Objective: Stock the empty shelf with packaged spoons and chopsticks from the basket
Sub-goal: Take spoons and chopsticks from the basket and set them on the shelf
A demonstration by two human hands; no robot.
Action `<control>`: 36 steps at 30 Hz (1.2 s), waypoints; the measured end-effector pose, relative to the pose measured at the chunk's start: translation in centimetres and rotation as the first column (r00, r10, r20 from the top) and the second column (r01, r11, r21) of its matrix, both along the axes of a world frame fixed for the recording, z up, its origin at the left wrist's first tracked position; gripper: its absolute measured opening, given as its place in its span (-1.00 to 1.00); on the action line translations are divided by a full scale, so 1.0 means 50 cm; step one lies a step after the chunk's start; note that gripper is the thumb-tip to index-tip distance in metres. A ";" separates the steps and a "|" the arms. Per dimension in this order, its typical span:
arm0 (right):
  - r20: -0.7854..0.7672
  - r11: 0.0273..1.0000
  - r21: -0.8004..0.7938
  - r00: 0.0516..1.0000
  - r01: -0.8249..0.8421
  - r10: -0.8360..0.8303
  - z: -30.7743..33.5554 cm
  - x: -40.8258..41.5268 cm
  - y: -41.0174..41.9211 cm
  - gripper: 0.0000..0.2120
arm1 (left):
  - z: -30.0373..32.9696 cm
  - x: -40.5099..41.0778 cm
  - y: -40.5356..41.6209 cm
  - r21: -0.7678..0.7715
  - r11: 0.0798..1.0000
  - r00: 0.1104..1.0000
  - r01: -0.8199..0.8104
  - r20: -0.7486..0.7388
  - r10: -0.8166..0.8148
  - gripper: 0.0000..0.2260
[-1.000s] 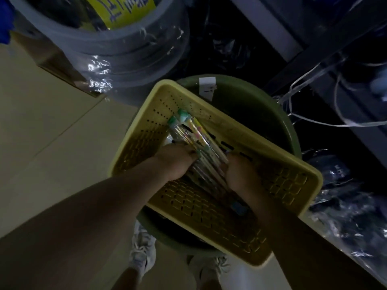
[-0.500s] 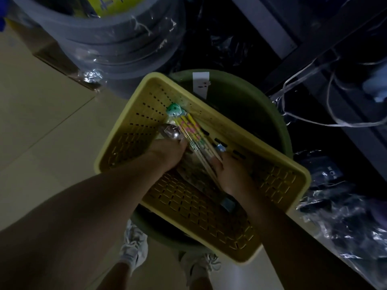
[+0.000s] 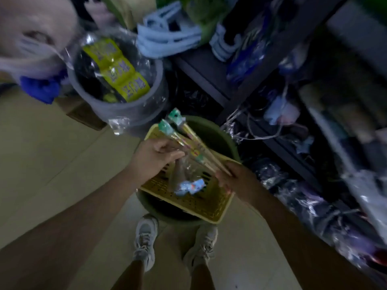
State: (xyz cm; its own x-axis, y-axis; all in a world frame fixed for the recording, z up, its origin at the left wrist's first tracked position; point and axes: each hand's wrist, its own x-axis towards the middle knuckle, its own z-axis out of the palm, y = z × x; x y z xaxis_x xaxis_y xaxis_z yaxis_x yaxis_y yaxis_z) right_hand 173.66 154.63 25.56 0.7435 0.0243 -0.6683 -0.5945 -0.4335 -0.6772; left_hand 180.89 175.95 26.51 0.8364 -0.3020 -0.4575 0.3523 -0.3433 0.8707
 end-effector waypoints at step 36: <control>0.693 0.191 -0.564 0.586 0.804 -0.420 1.052 -0.628 -1.023 -0.81 | 1.066 -0.423 -1.123 -0.648 0.697 0.928 0.307 0.040 -0.371 -0.85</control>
State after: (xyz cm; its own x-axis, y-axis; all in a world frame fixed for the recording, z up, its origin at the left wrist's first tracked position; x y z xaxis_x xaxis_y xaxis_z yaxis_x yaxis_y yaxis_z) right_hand 142.25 103.49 78.17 0.3854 -0.9004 0.2018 -0.7673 -0.4342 -0.4719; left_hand 159.73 119.82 79.81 0.5859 -0.8016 -0.1188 0.4066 0.1640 0.8988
